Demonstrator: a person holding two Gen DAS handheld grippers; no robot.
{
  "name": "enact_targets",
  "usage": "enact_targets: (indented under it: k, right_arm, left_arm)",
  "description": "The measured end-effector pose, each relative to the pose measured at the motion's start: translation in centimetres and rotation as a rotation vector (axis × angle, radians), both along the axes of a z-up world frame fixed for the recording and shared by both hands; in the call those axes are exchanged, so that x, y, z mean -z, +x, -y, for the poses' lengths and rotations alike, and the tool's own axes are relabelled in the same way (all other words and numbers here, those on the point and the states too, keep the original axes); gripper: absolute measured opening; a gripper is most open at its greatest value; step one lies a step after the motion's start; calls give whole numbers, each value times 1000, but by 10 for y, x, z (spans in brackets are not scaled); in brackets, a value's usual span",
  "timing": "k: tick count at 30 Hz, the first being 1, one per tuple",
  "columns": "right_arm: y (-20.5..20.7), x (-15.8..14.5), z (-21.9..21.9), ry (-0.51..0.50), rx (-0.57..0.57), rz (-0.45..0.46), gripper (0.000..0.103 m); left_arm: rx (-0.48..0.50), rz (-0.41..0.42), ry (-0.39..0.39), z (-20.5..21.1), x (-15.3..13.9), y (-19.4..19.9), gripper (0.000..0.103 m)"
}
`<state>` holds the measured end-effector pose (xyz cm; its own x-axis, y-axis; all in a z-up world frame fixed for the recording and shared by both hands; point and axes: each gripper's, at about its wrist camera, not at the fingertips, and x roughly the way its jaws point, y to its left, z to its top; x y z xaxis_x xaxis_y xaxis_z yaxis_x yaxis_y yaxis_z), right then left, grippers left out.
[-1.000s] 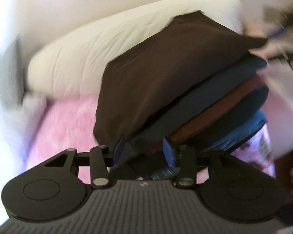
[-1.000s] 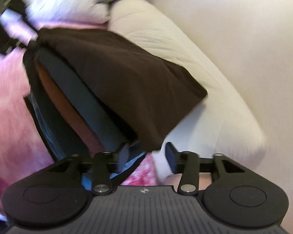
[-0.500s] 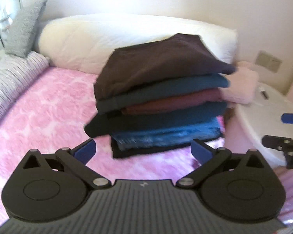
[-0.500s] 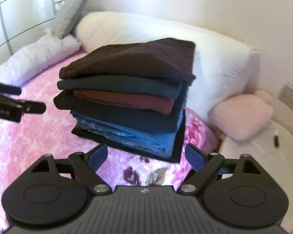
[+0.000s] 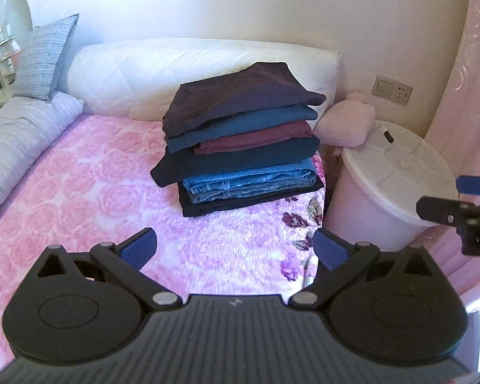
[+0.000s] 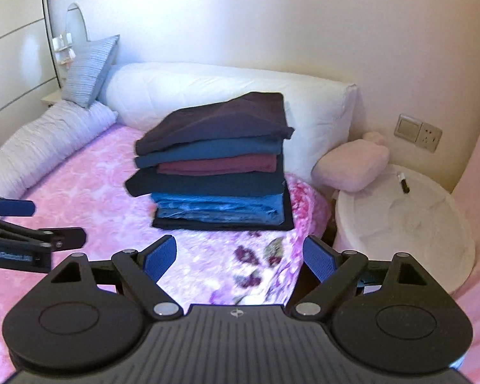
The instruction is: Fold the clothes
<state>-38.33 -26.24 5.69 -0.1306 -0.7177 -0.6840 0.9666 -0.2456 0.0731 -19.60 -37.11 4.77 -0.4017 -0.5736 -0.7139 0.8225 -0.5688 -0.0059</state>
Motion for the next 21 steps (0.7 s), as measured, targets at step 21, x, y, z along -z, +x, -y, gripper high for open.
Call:
enact_targets:
  k: [21]
  right_arm:
    - [26, -33, -32, 44, 5, -56, 89]
  left_arm:
    - [-56, -3, -38, -47, -17, 10, 102]
